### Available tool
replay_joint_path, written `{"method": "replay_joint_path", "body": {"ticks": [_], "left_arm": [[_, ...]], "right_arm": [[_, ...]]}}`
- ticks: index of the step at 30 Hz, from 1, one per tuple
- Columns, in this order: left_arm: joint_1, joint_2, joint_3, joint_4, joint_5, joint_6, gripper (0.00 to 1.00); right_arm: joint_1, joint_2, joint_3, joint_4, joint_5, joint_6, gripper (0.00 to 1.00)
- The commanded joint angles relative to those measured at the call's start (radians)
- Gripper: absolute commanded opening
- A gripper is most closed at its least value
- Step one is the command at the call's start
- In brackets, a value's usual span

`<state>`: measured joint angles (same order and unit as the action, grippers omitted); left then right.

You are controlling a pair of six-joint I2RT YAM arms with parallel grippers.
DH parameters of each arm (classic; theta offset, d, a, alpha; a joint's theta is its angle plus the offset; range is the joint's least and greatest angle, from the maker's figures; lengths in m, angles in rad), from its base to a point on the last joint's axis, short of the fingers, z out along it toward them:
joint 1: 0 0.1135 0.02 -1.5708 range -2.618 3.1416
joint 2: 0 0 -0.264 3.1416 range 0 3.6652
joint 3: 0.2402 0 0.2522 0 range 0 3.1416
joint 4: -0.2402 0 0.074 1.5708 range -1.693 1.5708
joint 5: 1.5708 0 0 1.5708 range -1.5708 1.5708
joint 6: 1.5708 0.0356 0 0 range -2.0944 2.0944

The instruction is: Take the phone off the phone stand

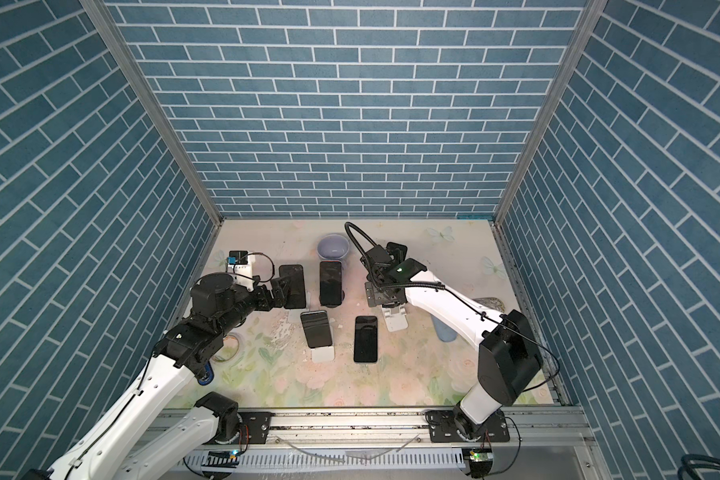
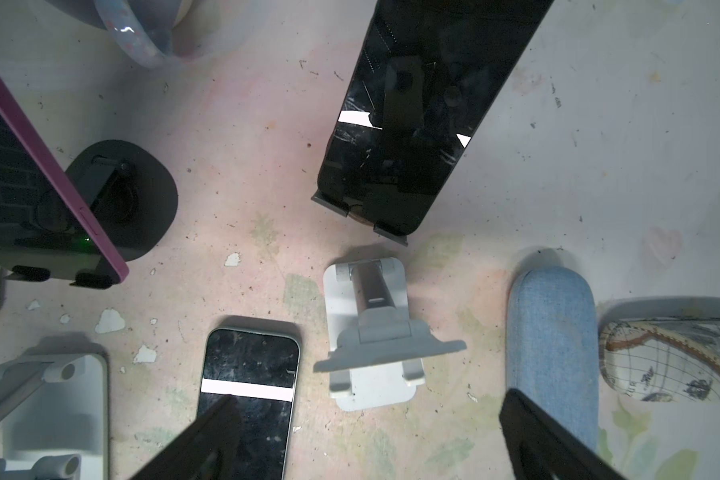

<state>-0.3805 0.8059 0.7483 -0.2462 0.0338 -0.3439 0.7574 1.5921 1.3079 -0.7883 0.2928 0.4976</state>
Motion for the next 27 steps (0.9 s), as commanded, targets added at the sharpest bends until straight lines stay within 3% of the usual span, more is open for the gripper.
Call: {"method": "replay_joint_path", "body": {"ticks": [1, 27], "left_arm": [[-0.006, -0.011, -0.013, 0.018, -0.043, -0.016, 1.00], [-0.007, 0.020, -0.010, 0.024, -0.052, -0.039, 1.00]], "right_arm": [[-0.012, 0.019, -0.035, 0.026, -0.026, -0.016, 0.97], [-0.042, 0.120, -0.077, 0.101, -0.003, -0.053, 0.85]]}}
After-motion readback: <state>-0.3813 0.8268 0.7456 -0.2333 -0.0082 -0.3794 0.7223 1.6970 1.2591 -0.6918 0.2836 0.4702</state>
